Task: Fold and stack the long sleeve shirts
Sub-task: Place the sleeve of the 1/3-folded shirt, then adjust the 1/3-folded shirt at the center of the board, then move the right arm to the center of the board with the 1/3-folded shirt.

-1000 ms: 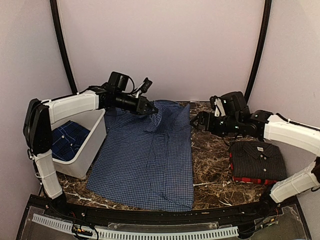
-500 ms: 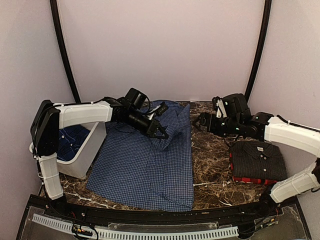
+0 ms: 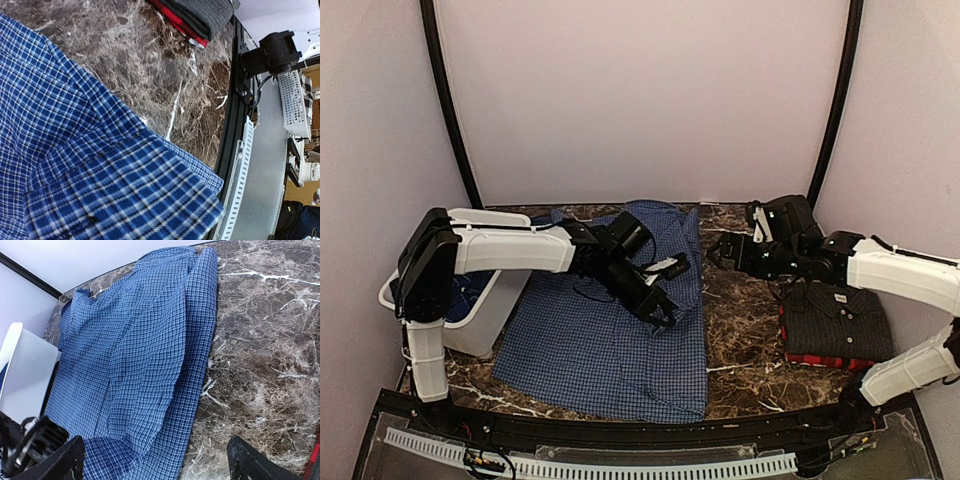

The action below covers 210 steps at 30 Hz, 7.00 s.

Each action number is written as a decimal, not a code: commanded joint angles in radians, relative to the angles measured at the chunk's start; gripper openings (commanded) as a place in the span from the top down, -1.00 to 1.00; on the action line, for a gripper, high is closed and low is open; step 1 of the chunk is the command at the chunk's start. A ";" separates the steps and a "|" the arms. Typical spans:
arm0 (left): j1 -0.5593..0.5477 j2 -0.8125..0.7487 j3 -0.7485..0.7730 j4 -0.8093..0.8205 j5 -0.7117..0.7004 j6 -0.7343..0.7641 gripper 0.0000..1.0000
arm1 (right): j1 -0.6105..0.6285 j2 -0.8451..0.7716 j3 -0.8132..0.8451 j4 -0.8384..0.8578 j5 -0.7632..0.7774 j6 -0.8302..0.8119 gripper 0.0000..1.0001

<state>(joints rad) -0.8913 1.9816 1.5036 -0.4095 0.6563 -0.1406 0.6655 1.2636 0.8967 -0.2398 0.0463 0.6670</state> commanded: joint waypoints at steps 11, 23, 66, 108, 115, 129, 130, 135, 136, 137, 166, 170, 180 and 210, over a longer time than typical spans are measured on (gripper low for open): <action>-0.101 0.080 0.046 -0.170 -0.061 0.094 0.85 | -0.007 -0.021 -0.033 0.050 -0.006 0.011 -0.92; -0.102 0.020 0.025 -0.115 0.035 0.074 0.02 | -0.007 -0.024 -0.050 0.036 0.002 0.013 -0.92; 0.320 0.264 0.175 0.209 -0.233 -0.484 0.02 | -0.212 0.963 0.777 0.244 -0.398 -0.085 0.24; 0.271 0.112 -0.042 0.472 -0.307 -0.710 1.00 | -0.288 1.140 0.904 0.214 -0.578 -0.078 0.29; 0.271 0.124 -0.042 0.453 -0.343 -0.727 1.00 | -0.290 1.171 0.914 0.279 -0.670 -0.038 0.26; 0.273 0.145 -0.048 0.417 -0.397 -0.758 1.00 | -0.306 1.131 0.854 0.358 -0.658 0.000 0.83; 0.273 0.145 -0.051 0.418 -0.403 -0.761 1.00 | -0.306 1.124 0.848 0.364 -0.660 0.001 0.93; 0.273 0.143 -0.064 0.426 -0.420 -0.781 1.00 | -0.307 1.088 0.821 0.378 -0.657 -0.014 1.00; 0.274 0.143 -0.070 0.427 -0.426 -0.789 1.00 | -0.308 1.078 0.811 0.384 -0.650 -0.016 1.00; 0.274 0.142 -0.077 0.428 -0.429 -0.794 1.00 | -0.308 1.065 0.791 0.397 -0.638 -0.018 1.00; 0.285 0.017 -0.141 0.454 -0.576 -0.711 0.47 | -0.300 0.962 0.813 0.170 -0.437 -0.162 0.26; 0.280 0.010 -0.128 0.437 -0.570 -0.683 0.54 | -0.257 0.929 0.783 0.152 -0.442 -0.163 0.26; 0.263 -0.061 -0.150 0.375 -0.541 -0.596 0.58 | -0.170 0.891 0.592 0.298 -0.527 -0.057 0.26; 0.260 -0.329 -0.266 0.145 -0.608 -0.434 0.56 | -0.366 0.908 0.384 0.255 -0.439 -0.045 0.26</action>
<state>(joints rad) -0.6266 1.6962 1.2835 -0.2089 0.0399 -0.6094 0.3500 2.1727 1.3045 0.1814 -0.4774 0.6903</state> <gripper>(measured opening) 0.222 0.367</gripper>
